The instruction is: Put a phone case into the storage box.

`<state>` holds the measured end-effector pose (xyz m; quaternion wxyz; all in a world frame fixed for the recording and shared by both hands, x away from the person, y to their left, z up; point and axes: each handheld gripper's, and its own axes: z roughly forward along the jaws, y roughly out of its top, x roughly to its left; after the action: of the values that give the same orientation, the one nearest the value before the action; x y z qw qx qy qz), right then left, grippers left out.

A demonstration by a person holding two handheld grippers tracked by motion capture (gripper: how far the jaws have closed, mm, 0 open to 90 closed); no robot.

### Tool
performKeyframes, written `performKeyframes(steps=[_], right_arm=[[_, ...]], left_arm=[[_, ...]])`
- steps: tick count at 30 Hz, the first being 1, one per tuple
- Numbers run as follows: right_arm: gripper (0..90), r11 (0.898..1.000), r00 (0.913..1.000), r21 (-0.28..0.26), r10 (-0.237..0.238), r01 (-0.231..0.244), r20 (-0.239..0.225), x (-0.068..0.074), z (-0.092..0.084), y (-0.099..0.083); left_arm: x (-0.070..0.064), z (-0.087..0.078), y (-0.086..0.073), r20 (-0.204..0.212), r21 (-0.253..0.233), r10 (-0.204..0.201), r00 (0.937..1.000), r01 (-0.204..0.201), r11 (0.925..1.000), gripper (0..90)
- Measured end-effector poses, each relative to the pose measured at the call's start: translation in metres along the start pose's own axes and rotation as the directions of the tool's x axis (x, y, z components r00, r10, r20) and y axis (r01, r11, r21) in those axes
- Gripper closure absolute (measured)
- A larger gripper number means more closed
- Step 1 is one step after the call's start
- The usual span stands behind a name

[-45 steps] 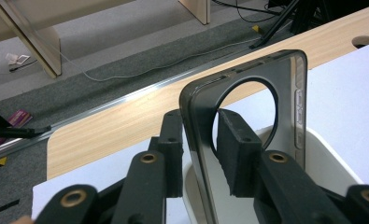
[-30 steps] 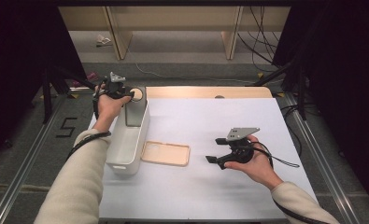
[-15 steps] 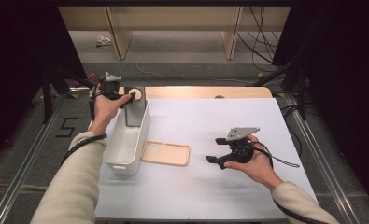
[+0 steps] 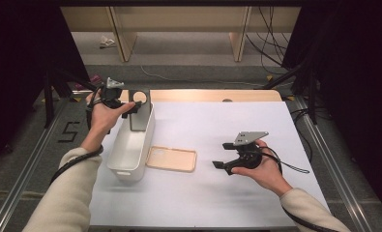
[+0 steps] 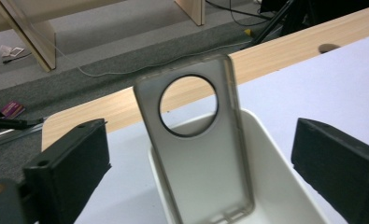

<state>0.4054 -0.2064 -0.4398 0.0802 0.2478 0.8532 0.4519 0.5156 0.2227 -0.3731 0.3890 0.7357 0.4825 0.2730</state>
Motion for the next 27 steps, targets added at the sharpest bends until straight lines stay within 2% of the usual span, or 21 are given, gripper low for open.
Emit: performKeyframes(steps=[7, 12, 16, 21, 24, 27], right_arm=[[18.5, 1.0, 1.0, 0.0, 0.005, -0.005, 0.007, -0.001, -0.001, 0.0], [18.3, 1.0, 0.9999, -0.001, 0.008, -0.008, 0.006, -0.001, 0.0, 0.0], [18.4, 1.0, 0.9999, -0.001, 0.012, -0.012, 0.008, -0.002, 0.0, 0.0], [18.4, 1.0, 0.9999, -0.002, 0.015, -0.015, 0.009, -0.001, 0.001, 0.0], [18.4, 1.0, 0.9999, -0.002, 0.012, -0.012, 0.009, -0.001, 0.002, 0.001], [18.4, 1.0, 0.9999, -0.004, 0.011, -0.011, 0.007, 0.0, 0.001, 0.001]], left_arm=[[-0.022, -0.027, -0.021, 0.042, -0.044, 0.006, 0.9991, -0.004, 0.999, 0.0], [-0.037, -0.051, -0.036, 0.08, -0.098, -0.007, 0.9968, 0.015, 0.9951, 0.0], [-0.051, -0.066, -0.049, 0.1, -0.12, 0.005, 0.9949, 0.007, 0.9927, 0.0], [-0.073, -0.076, -0.065, 0.134, -0.131, 0.014, 0.9909, 0.004, 0.9914, 0.0], [-0.084, -0.078, -0.073, 0.157, -0.127, 0.036, 0.987, -0.016, 0.9918, 0.0], [-0.09, -0.08, -0.078, 0.178, -0.131, 0.063, 0.9819, -0.04, 0.9905, 0.0]])
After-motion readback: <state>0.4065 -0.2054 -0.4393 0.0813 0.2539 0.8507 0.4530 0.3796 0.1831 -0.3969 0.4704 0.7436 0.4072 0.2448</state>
